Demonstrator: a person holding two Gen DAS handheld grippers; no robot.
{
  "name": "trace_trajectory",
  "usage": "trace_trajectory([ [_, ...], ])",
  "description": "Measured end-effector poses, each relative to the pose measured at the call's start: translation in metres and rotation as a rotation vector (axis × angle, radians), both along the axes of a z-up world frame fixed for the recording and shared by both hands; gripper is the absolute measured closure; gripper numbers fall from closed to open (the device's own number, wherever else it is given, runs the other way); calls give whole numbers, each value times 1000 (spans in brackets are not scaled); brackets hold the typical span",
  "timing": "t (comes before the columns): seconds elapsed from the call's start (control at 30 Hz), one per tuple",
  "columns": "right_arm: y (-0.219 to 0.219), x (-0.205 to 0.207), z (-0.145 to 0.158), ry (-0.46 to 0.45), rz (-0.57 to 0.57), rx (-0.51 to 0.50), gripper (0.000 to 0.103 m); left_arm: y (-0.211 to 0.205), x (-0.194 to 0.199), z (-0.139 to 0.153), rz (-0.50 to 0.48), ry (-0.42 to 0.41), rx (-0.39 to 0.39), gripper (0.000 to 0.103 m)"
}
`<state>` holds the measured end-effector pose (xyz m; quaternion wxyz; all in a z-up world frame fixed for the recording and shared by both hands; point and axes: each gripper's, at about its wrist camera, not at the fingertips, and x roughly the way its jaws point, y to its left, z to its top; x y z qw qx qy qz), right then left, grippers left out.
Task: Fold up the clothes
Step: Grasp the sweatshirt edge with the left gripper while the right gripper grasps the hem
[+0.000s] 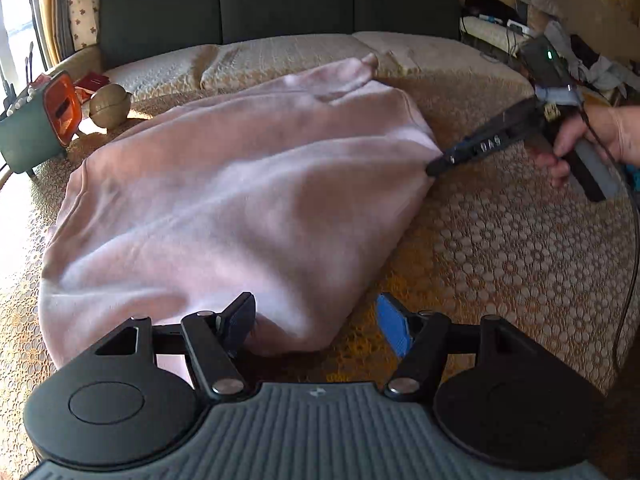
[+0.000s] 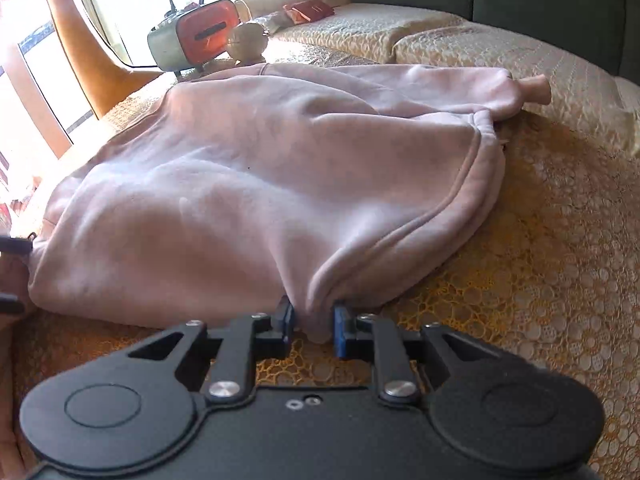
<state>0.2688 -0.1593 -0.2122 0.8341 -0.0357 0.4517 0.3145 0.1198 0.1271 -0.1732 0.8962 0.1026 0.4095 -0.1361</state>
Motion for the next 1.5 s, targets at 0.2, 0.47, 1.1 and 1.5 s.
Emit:
trace_trajectory([
  [0.2,-9,2,51,-15,-25,166,0,-24,-23,-11,-81,-107,237,37],
  [0.47,-3,-1,135,-86,23,317,0,-42,-12,-22,-175,-230,411,37],
  [1.1,32,69,92,-37,-111,178,0,-74,33,-50,-379,-262,473,48],
  [1.5,25,8,69,-174,-48,-57,0,-26,88,7,-62,-161,-15,87],
])
